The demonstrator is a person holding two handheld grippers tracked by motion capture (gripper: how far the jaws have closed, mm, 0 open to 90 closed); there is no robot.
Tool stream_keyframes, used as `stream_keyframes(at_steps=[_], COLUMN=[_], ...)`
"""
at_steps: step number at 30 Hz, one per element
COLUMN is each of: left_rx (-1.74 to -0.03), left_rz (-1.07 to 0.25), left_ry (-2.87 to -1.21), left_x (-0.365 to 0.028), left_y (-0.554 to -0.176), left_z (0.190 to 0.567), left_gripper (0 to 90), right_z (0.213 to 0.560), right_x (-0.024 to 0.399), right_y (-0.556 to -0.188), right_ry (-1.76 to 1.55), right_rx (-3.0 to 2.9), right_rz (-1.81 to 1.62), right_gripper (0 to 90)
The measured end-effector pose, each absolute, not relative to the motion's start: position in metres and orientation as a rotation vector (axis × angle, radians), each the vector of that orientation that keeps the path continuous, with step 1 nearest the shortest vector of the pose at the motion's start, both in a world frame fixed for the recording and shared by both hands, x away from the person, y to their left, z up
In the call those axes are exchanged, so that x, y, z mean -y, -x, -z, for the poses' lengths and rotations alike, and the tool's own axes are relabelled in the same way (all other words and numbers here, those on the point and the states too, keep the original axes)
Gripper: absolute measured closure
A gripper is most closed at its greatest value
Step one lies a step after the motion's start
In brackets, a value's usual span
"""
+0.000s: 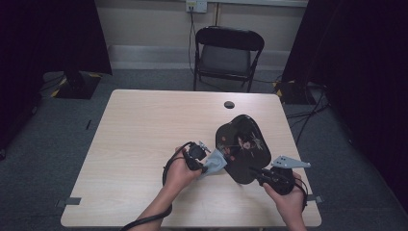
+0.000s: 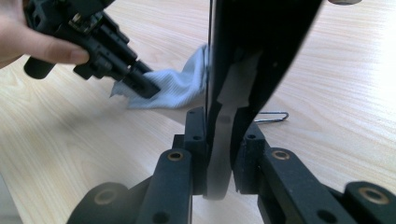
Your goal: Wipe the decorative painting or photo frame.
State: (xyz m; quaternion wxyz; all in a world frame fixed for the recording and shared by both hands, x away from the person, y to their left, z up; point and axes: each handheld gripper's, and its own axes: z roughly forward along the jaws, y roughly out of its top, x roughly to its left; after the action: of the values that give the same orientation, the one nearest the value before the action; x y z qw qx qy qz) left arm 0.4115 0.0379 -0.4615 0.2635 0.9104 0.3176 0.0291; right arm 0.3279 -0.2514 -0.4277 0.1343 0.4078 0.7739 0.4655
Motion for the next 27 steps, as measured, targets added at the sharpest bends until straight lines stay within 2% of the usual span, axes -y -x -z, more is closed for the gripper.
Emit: stream_keyframes(at_steps=[9,18,27], left_rx=[-0.885,-0.847,-0.755], left_rz=[-0.068,-0.143,-0.242], left_ry=[-2.408,-2.339,-2.276], left_x=[-0.058,-0.064,-0.047], left_y=[-0.408,-0.412,-0.411], left_z=[0.442,0.381,0.312], left_gripper=[80.2,80.1,80.1], right_z=[0.428,0.428,0.428], right_x=[0.251,0.25,0.25], right_y=[-0.328,-0.328,-0.328], right_ry=[-1.184,-1.187,-1.186], right_rx=[-2.243,-2.242,-2.243], right_rz=[-1.349,-1.348,-1.35], right_gripper=[78.8,78.9,78.9])
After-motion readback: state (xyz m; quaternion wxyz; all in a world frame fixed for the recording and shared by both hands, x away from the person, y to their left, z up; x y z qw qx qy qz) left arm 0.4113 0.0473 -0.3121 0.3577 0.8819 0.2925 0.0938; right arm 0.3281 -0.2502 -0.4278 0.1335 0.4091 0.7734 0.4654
